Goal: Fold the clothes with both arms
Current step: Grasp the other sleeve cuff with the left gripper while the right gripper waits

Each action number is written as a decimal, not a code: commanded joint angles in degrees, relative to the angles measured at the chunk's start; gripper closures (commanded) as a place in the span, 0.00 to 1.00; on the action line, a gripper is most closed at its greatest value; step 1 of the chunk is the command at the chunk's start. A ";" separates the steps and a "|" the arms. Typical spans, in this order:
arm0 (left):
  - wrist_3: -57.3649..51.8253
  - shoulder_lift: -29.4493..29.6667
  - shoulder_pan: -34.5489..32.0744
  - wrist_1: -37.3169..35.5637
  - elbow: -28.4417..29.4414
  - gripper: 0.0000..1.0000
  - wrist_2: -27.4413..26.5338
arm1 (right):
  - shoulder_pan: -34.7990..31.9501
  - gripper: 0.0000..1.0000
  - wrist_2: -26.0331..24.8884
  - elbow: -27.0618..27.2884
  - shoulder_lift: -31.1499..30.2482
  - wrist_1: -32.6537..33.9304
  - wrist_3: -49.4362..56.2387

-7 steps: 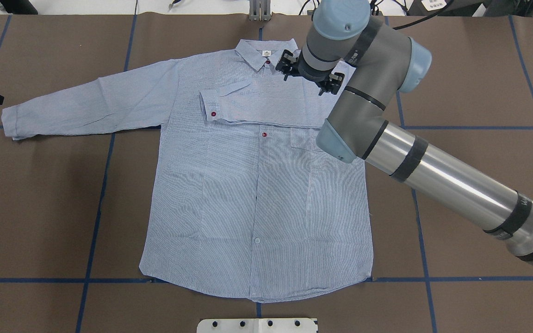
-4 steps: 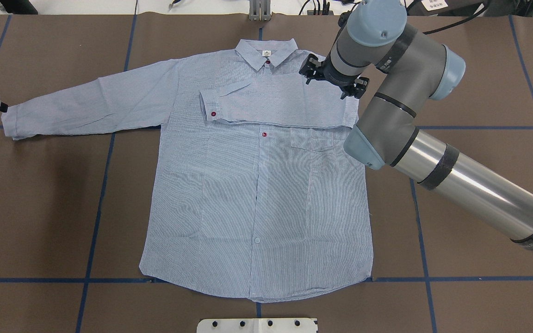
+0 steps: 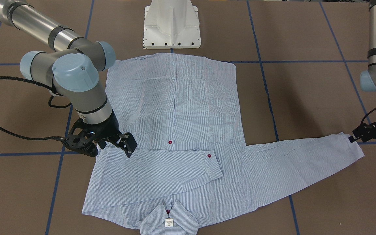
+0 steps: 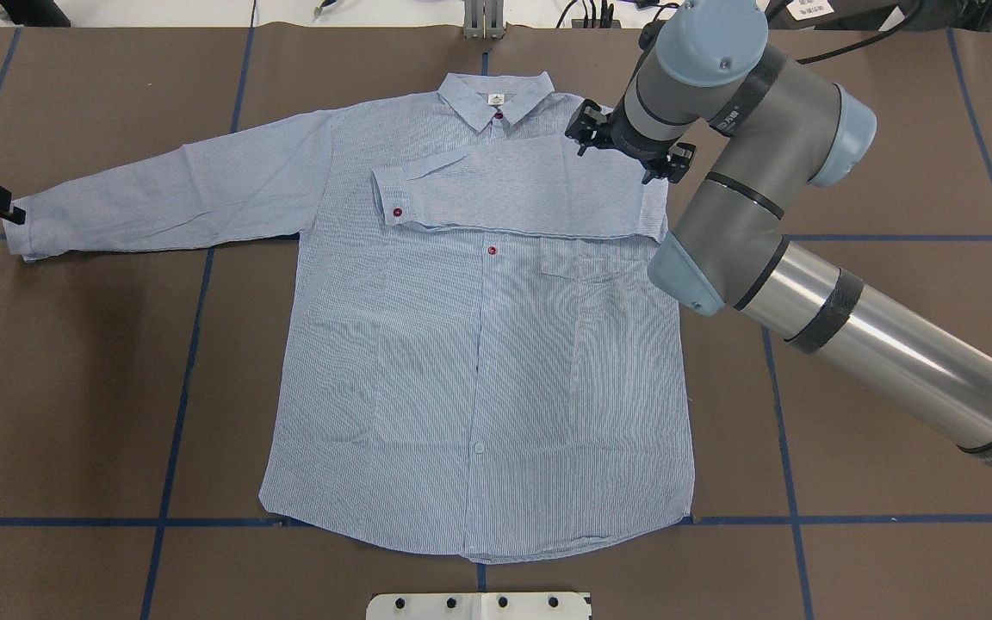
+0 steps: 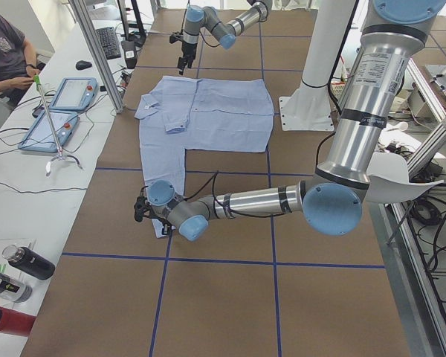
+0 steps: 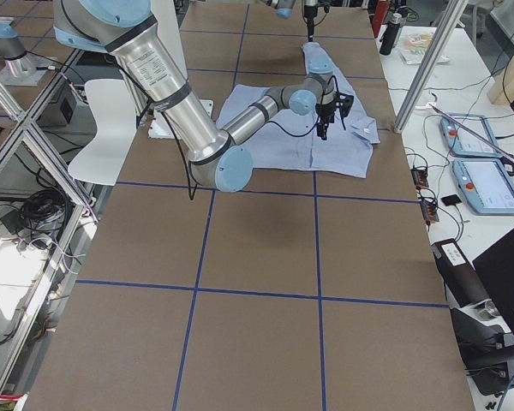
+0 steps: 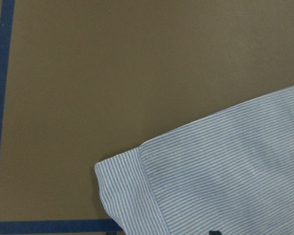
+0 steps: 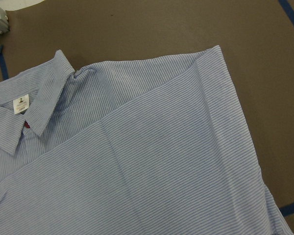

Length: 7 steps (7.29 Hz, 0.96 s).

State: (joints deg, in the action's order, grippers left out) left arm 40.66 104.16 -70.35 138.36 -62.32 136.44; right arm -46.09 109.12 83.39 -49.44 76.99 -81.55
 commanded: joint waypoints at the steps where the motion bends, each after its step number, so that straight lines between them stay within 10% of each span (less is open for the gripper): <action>1: 0.03 -0.01 0.48 0.15 0.88 0.44 -0.03 | -0.23 0.01 -0.31 -0.16 -0.22 0.00 1.56; 5: 0.03 -0.01 1.45 3.82 3.86 0.47 -0.12 | -0.41 0.01 -0.49 0.10 -0.30 0.09 1.57; 7: 0.03 -0.01 1.62 3.93 3.87 0.65 -0.12 | -0.49 0.01 -0.49 0.54 -0.48 0.09 1.57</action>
State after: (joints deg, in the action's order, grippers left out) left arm 40.69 104.15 -68.87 141.95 -58.65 136.32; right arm -46.53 108.63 83.63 -49.81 77.10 -79.98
